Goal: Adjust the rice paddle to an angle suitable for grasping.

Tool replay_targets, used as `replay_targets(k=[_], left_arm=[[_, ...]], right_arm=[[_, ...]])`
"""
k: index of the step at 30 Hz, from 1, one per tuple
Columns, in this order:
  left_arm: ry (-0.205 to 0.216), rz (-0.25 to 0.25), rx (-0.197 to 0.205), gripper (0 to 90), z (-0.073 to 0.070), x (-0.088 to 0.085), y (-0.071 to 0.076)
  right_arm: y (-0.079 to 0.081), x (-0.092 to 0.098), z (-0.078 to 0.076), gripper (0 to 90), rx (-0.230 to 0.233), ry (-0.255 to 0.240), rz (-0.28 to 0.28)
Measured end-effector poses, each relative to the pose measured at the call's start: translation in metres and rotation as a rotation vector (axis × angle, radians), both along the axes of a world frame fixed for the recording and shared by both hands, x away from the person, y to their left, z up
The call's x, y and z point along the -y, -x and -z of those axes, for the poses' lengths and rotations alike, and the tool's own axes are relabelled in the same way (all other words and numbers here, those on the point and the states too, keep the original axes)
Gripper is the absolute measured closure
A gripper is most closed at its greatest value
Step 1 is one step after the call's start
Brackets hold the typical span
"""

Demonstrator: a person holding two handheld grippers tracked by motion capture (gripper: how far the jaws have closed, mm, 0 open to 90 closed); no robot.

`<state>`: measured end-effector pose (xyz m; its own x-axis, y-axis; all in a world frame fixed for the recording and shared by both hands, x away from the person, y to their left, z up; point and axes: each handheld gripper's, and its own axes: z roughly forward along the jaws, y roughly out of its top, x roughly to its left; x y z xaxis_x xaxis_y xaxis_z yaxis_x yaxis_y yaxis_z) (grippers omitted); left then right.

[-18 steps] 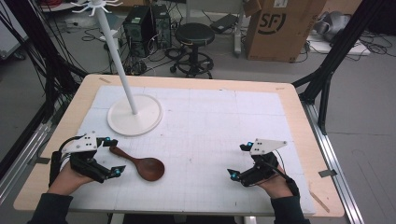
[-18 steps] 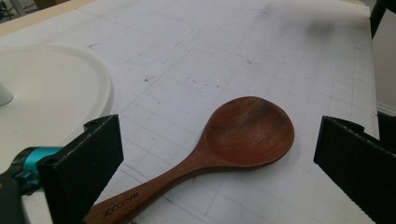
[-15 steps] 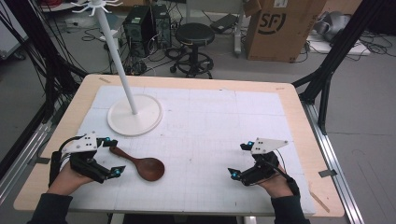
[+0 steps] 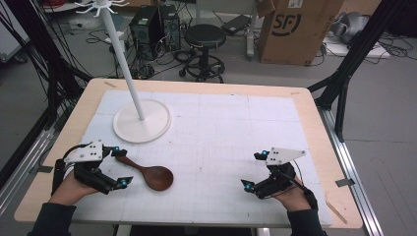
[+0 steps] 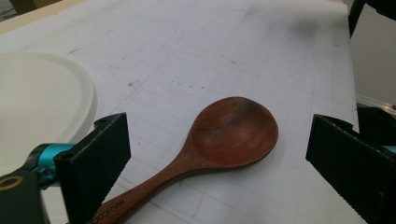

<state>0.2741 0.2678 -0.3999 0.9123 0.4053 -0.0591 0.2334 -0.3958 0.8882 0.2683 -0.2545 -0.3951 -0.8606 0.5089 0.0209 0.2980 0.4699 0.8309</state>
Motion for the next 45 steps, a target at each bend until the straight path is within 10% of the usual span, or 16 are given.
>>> replay_targets(k=[23,45], left_arm=[[-0.400,0.233,0.015,46.3,-0.014,0.035,0.001],[-0.566,0.435,-0.028,87.9,-0.008,0.058,-0.003]], right_arm=[[-0.001,-0.001,0.001,0.2,-0.007,-0.005,0.006],[0.000,0.002,0.001,0.2,-0.009,-0.012,0.009]])
